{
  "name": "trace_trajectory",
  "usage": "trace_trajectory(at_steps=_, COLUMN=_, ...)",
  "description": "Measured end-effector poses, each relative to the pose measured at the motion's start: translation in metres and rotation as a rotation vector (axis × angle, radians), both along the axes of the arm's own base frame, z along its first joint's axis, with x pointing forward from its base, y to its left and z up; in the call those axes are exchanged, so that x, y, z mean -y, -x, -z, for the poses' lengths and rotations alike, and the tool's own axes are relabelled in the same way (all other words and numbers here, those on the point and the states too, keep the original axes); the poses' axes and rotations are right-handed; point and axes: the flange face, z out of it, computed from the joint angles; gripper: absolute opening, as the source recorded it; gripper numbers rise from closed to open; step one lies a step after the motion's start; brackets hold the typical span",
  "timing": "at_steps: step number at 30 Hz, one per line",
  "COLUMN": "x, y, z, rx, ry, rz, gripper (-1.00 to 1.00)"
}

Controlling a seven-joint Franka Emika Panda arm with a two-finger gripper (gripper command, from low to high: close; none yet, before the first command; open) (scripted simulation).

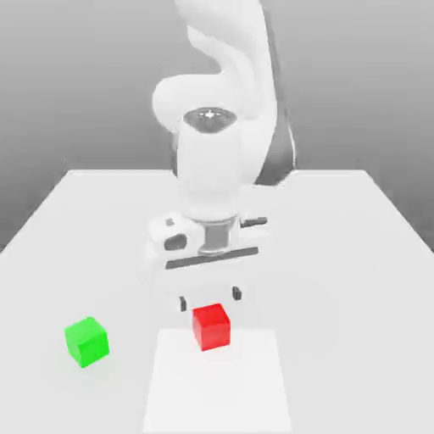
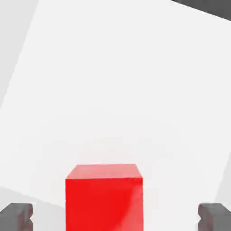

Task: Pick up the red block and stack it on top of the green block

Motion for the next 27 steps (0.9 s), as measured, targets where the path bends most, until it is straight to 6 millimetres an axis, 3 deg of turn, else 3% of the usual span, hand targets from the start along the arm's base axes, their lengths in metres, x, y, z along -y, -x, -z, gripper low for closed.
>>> trace_trajectory(at_steps=2, x=0.000, y=0.002, z=0.017, rx=-0.003, ry=-0.004, rz=-0.001, gripper=0.00)
trace_trajectory(at_steps=3, x=-0.001, y=0.003, z=0.024, rx=-0.003, ry=-0.006, rz=-0.001, gripper=-1.00)
trace_trajectory(at_steps=10, x=-0.001, y=0.003, z=0.025, rx=-0.004, ry=-0.007, rz=-0.002, gripper=-1.00)
trace_trajectory(at_steps=18, x=-0.001, y=0.003, z=-0.032, rx=-0.005, ry=-0.005, rz=0.000, gripper=-1.00)
trace_trajectory(at_steps=20, x=0.010, y=-0.001, z=-0.037, rx=-0.005, ry=-0.008, rz=0.045, gripper=-1.00)
trace_trajectory(at_steps=24, x=0.099, y=-0.022, z=-0.057, rx=-0.002, ry=-0.014, rz=0.390, gripper=-1.00)
trace_trajectory(at_steps=27, x=0.178, y=-0.017, z=-0.070, rx=-0.001, ry=-0.013, rz=0.660, gripper=-1.00)
